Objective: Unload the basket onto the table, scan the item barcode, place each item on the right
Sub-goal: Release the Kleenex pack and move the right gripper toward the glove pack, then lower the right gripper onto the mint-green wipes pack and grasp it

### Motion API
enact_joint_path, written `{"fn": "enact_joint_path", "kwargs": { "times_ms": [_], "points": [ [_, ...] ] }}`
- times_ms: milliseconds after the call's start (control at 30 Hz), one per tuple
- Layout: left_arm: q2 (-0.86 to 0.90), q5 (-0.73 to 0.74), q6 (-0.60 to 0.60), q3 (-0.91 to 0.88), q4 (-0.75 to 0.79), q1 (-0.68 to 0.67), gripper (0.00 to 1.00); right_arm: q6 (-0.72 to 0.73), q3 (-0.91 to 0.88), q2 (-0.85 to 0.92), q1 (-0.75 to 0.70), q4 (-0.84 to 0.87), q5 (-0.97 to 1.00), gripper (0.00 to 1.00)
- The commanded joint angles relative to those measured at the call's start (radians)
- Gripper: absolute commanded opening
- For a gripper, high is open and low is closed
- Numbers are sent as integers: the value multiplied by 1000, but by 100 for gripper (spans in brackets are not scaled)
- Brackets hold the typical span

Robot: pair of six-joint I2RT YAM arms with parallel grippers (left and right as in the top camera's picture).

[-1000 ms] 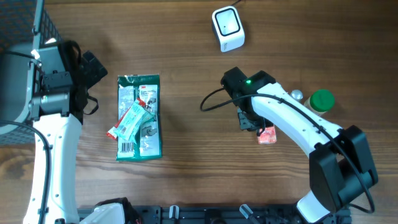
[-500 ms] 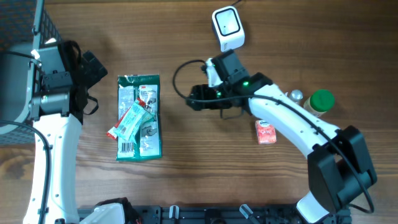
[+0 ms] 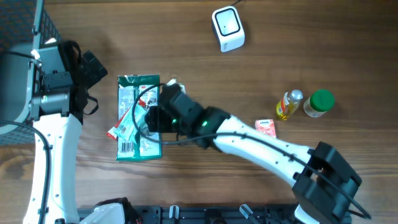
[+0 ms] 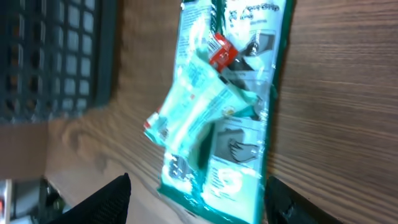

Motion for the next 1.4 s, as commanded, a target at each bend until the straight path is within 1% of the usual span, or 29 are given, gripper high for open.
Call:
{"fn": "enact_joint_path", "kwargs": {
  "times_ms": [0, 267, 367, 433, 667, 867, 900, 967, 1000, 1367],
  "points": [
    [-1, -5, 9, 3, 3, 4, 100, 105, -3, 35, 49, 66, 160, 69],
    [-1, -5, 9, 4, 3, 4, 100, 116, -3, 186, 71, 198, 132, 69],
    [-1, -5, 9, 3, 3, 4, 100, 190, -3, 243, 71, 261, 117, 69],
    [-1, -5, 9, 3, 3, 4, 100, 211, -3, 271, 71, 300, 110, 69],
    [-1, -5, 9, 4, 3, 4, 100, 211, -3, 340, 71, 386, 103, 69],
    [-1, -5, 9, 3, 3, 4, 100, 210, -3, 355, 71, 421, 109, 68],
    [-1, -5, 9, 4, 3, 4, 100, 211, -3, 359, 71, 430, 108, 66],
    [-1, -5, 9, 4, 3, 4, 100, 212, -3, 367, 71, 441, 108, 61],
    [-1, -5, 9, 3, 3, 4, 100, 212, -3, 372, 71, 444, 108, 60],
    [-1, -5, 9, 4, 3, 4, 100, 226, -3, 380, 71, 428, 108, 59]
  ]
}}
